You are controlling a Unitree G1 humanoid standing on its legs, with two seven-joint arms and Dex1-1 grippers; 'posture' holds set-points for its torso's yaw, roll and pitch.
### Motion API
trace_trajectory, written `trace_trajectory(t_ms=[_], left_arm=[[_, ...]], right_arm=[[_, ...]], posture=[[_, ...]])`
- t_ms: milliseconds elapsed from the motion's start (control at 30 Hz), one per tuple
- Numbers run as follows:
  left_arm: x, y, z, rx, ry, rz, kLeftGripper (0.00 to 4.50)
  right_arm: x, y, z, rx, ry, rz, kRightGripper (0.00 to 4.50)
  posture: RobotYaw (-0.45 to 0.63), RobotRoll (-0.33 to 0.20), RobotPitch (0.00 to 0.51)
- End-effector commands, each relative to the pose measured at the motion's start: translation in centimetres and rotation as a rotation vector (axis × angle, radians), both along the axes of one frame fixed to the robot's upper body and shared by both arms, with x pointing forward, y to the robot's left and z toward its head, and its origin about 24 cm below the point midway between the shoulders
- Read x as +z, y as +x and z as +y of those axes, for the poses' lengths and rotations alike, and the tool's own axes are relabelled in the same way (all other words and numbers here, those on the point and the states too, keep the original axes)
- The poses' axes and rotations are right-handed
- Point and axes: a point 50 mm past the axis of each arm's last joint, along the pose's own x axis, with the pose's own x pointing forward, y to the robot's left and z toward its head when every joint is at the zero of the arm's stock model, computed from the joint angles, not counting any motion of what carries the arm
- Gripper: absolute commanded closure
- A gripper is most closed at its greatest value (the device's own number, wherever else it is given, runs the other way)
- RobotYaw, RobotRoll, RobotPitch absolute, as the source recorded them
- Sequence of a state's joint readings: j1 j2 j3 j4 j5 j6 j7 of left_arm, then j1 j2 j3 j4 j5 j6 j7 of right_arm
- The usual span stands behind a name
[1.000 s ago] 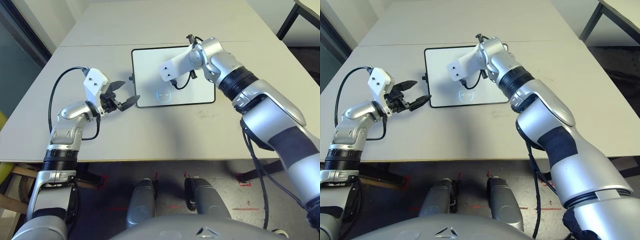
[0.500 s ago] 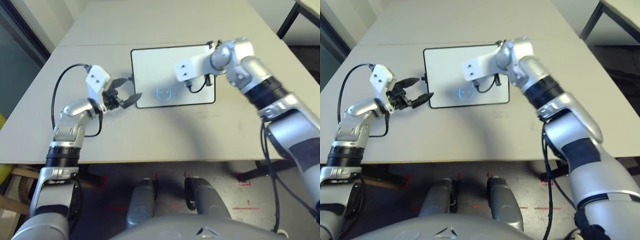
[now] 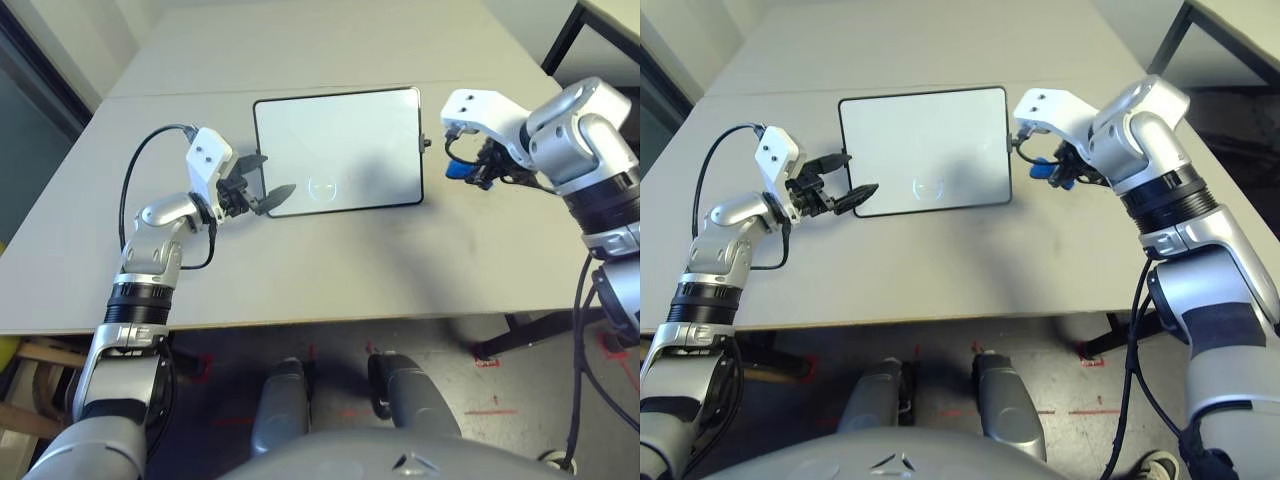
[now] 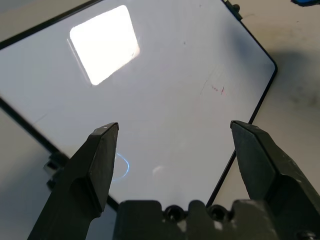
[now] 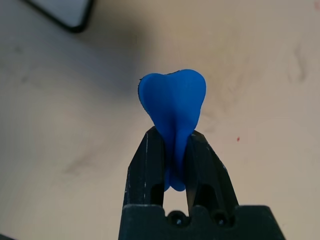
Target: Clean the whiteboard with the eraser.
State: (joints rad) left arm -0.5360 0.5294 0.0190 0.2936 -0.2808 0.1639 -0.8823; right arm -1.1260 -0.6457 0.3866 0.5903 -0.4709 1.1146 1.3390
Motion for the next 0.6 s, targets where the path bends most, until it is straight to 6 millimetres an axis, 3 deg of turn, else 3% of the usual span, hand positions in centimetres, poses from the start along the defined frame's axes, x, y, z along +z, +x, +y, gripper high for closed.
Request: trace_trajectory(t_ms=[33,300,600], left_arm=[[-0.1,0.1,-0.2,-0.015,0.018,0.005,0.00],[0.1,-0.3,0.4,0.000,0.031,-0.002,0.00],[0.3,-1.3,1.3,0.030,0.042,-0.004,0.00]], right_arm=[[-0.8,0.9,-0.3,-0.154,0.103,0.017,4.12],[-3.1,2.2,0.0,-0.380,0.192,-0.010,4.12],[-5.5,2.5,0.4,-0.469,0.205,-0.044,4.12]], posture=[[-0.17,0.000,0.101],[-0.12,0.000,0.102],[-0.07,0.000,0.109]])
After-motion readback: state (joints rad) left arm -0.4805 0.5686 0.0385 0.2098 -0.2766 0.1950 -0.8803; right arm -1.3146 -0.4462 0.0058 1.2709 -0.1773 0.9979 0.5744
